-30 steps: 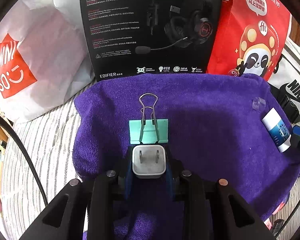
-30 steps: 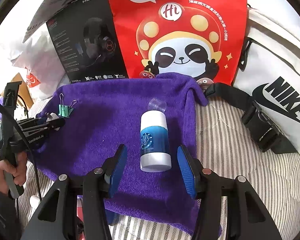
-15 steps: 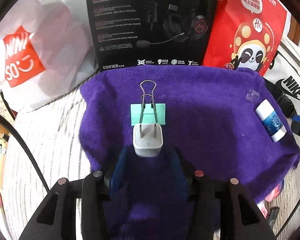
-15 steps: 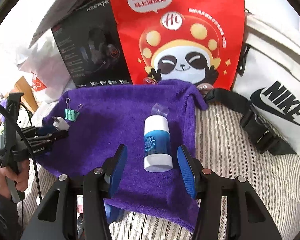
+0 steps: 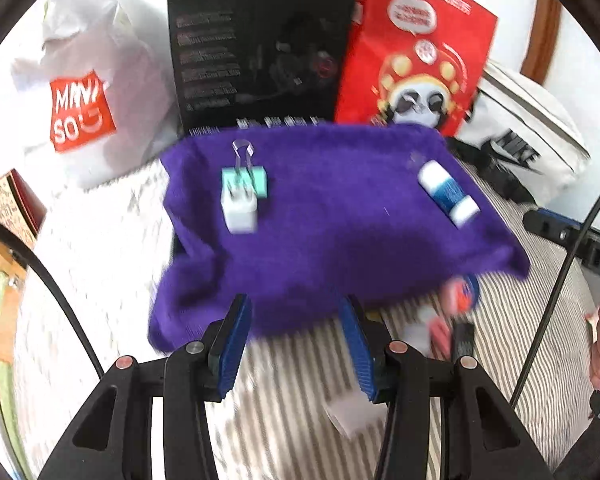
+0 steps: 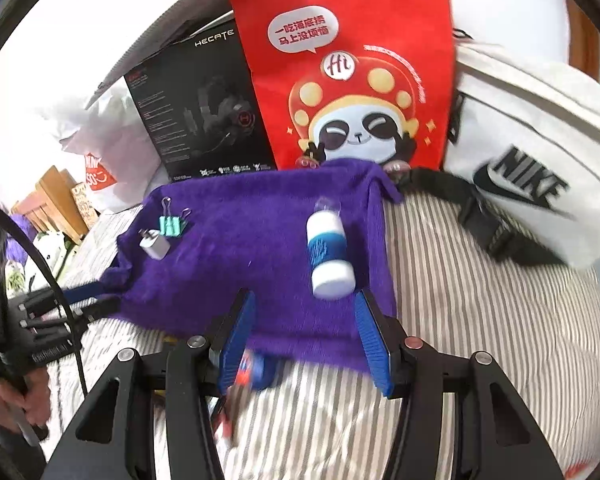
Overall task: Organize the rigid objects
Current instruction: 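Release the bottle on the towel with right gripper while left gripper sets charger beside clip, then grasp the white tape roll with the left gripper and lift it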
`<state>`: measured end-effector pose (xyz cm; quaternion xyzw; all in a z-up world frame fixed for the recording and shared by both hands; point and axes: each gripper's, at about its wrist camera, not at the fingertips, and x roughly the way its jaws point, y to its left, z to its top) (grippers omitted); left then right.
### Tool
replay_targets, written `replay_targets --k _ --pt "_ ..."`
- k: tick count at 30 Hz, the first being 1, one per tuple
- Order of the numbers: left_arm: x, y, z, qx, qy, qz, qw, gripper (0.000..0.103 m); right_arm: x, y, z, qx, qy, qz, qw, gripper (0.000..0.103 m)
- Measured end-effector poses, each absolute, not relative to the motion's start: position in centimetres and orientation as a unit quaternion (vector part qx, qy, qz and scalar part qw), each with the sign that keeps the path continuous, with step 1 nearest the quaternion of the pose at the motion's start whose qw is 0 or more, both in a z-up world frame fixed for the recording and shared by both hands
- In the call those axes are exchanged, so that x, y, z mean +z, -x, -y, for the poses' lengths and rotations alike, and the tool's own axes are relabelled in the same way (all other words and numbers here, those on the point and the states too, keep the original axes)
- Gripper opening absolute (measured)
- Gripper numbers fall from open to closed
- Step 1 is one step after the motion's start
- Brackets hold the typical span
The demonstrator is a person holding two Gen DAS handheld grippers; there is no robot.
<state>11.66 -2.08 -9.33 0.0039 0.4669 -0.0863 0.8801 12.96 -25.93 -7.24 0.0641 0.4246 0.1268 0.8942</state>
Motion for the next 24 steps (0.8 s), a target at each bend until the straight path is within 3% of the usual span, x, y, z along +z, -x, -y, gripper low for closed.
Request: replay_targets --k 8,24 --pt "-11.4 -8.8 3.1 -0.101 0.036 -0.488 0.866 0.044 -7.6 -8.2 27.1 0.106 -0.116 -0.427 0.891 0.056" --pt "-13.8 -7.0 3.2 -0.077 0.001 -0.515 0.854 0.046 -8.8 -6.4 27.9 0.095 -0.109 -0.427 0.892 0.056"
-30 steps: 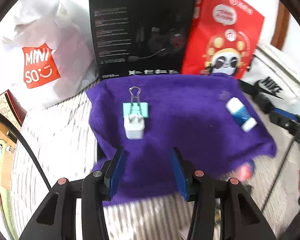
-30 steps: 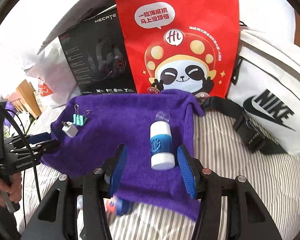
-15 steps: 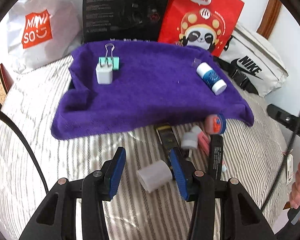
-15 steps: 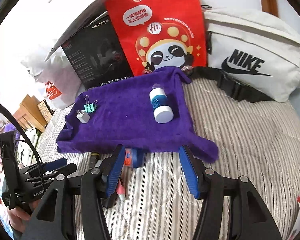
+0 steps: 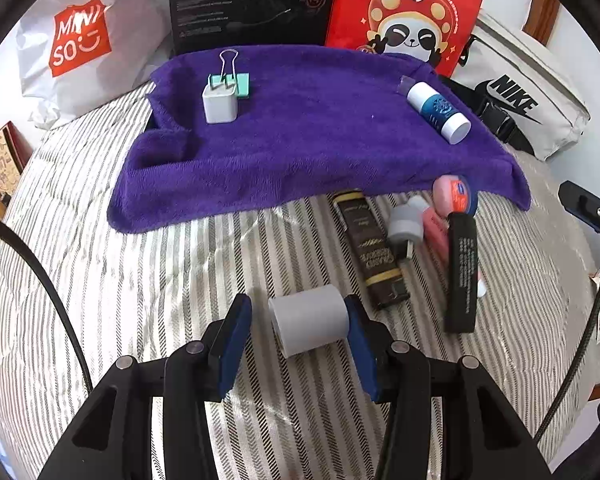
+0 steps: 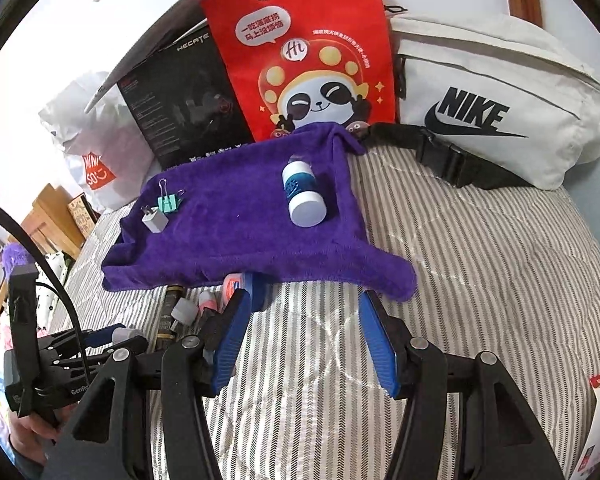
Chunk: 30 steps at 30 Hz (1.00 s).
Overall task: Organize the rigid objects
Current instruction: 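Grasp the white tape roll with the left gripper and lift it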
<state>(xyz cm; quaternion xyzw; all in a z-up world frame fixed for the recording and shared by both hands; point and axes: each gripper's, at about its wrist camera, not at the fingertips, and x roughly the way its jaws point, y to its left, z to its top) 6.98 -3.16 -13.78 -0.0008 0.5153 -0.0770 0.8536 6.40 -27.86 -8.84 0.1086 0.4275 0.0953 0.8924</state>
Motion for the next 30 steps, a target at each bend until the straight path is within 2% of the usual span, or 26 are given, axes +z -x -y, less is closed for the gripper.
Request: replay_targets --k 8,10,11,12,14,30 --pt "-13.9 -7.0 3.8 -0.049 -0.014 -0.514 0.856 0.046 -9.4 -6.4 26.6 0.114 -0.098 -0.435 0.888 0.056" --pt "-13.8 -7.1 3.8 -0.045 -0.008 -0.512 0.858 0.043 -9.7 -6.5 26.3 0.119 -0.093 -0.438 0.886 0.056" --pt "-13.8 -7.3 3.7 -0.045 -0.005 -0.510 0.859 0.035 -9.8 -6.5 26.2 0.120 -0.092 -0.439 0.886 0.056" --pt "-13.8 -7.3 3.7 -0.046 -0.004 -0.508 0.860 0.032 -10.0 -6.6 26.1 0.122 -0.092 -0.441 0.885 0.056" --pt "-13.8 -7.4 3.5 -0.049 -0.002 -0.506 0.861 0.030 -10.5 -6.7 26.0 0.122 -0.091 -0.446 0.882 0.056" --pt "-13.9 -8.7 3.4 -0.040 -0.022 -0.488 0.872 0.030 -12.1 -7.4 26.0 0.119 -0.091 -0.466 0.872 0.056"
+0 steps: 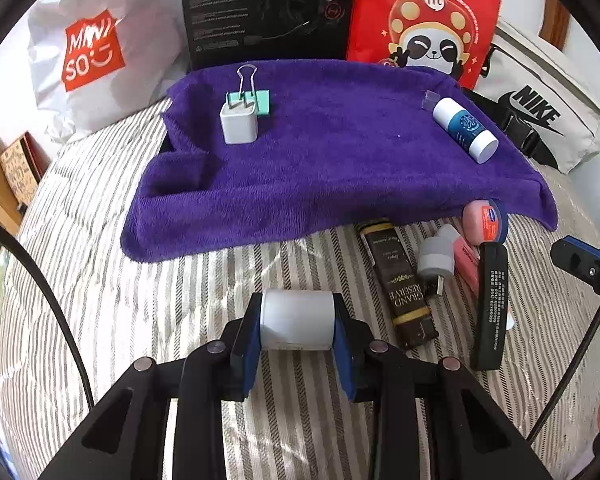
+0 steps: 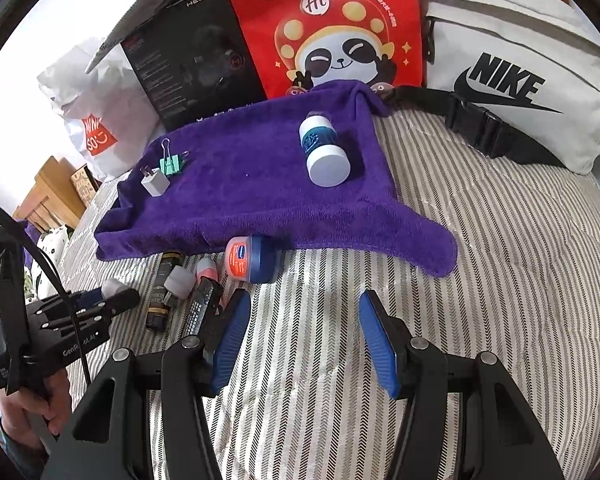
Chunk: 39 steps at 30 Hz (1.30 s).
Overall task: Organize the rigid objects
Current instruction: 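Grasp the white tape roll with the left gripper and lift it, then grasp the Vaseline tin with right gripper while left gripper carries the tape roll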
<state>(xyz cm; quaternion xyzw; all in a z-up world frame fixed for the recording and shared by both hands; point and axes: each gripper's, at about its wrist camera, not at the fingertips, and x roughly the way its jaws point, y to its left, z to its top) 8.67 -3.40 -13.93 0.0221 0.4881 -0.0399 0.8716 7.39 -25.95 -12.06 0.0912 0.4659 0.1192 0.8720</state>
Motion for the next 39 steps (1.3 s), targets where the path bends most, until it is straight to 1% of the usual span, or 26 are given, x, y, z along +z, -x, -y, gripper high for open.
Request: replay_targets --k 7,12,16,29,31,33,34,39 --pt "-13.9 -8.7 2.1 -0.023 -0.040 -0.472 0.880 0.030 -12.7 -7.8 24.6 0.126 -0.082 -0.471 0.869 0.056" --pt "-14.1 -8.8 0.5 -0.034 -0.017 -0.466 0.884 0.030 -12.9 -8.9 23.2 0.130 -0.080 -0.470 0.869 0.056" --pt "-14.2 -8.5 0.8 -0.032 -0.030 -0.456 0.889 0.030 -12.8 -10.1 22.0 0.129 -0.074 -0.470 0.870 0.056" --pt "-14.3 -8.0 0.2 -0.039 -0.017 -0.449 0.893 0.030 -14.4 -12.6 19.5 0.116 -0.040 -0.498 0.858 0.056" --pt "-14.3 -7.9 0.1 -0.040 -0.016 -0.448 0.893 0.030 -14.6 -12.7 18.9 0.122 -0.023 -0.493 0.861 0.053" --pt "-14.2 -7.9 0.1 -0.041 -0.015 -0.448 0.893 0.030 -14.6 -12.5 18.5 0.113 0.005 -0.486 0.867 0.041" --pt "-14.2 -7.8 0.0 -0.041 -0.016 -0.448 0.893 0.030 -14.7 -12.3 18.4 0.112 0.017 -0.482 0.869 0.039" --pt "-14.2 -7.7 -0.1 -0.043 -0.011 -0.448 0.893 0.030 -14.5 -11.2 19.8 0.120 0.026 -0.483 0.867 0.039"
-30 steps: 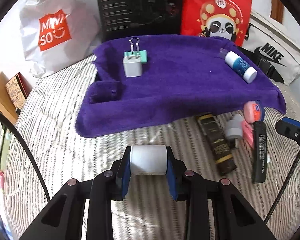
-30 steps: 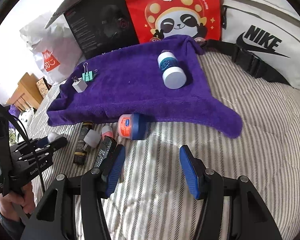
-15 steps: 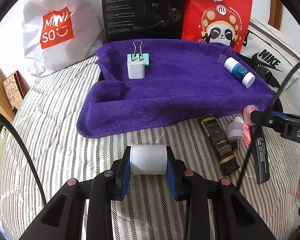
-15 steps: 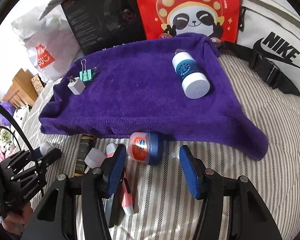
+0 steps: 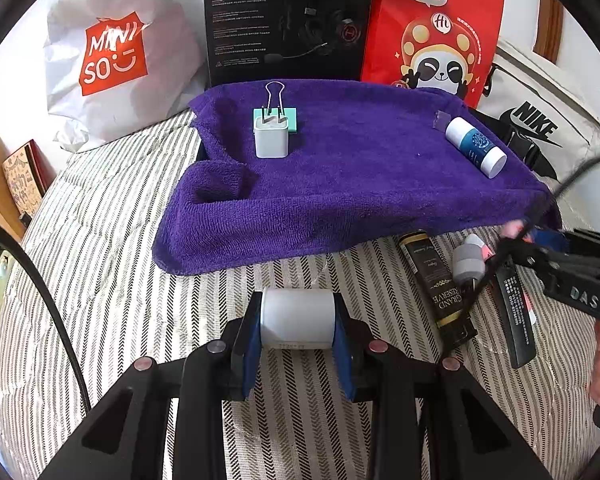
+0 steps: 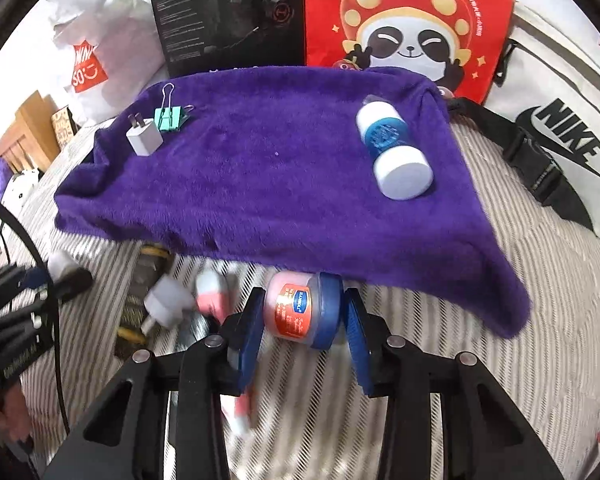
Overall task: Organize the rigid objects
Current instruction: 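Grasp the Vaseline tin with right gripper while left gripper carries the tape roll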
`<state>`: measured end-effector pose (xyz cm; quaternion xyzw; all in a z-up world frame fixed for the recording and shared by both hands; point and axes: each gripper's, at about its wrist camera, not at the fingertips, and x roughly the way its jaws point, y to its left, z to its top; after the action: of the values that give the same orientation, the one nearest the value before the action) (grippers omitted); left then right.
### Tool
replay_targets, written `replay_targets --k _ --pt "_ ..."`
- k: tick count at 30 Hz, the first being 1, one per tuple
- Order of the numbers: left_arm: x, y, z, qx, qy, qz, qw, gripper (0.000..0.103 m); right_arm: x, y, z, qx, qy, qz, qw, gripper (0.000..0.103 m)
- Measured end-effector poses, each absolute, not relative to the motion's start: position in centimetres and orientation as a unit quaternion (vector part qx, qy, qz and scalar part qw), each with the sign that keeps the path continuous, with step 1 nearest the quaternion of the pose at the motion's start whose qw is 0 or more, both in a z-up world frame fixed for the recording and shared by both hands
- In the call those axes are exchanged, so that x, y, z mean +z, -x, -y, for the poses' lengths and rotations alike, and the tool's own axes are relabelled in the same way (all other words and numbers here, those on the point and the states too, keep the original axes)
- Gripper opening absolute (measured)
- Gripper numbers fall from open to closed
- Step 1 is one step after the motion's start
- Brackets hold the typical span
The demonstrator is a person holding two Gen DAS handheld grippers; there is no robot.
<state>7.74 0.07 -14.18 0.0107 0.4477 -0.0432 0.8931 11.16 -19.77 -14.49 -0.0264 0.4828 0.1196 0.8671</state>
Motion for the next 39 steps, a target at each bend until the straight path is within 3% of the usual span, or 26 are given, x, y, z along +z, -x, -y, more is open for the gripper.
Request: replay_targets --k 21,39 --pt "-14.3 -7.7 0.1 -0.034 -0.015 -0.443 0.896 0.030 -15.2 -9.3 20.8 0.111 0.025 -0.441 0.890 0.040" --pt "-12.9 -7.2 -0.9 -0.038 0.011 -0.447 0.894 0.030 -14.3 -8.6 22.1 0.133 -0.010 -0.455 0.880 0.039"
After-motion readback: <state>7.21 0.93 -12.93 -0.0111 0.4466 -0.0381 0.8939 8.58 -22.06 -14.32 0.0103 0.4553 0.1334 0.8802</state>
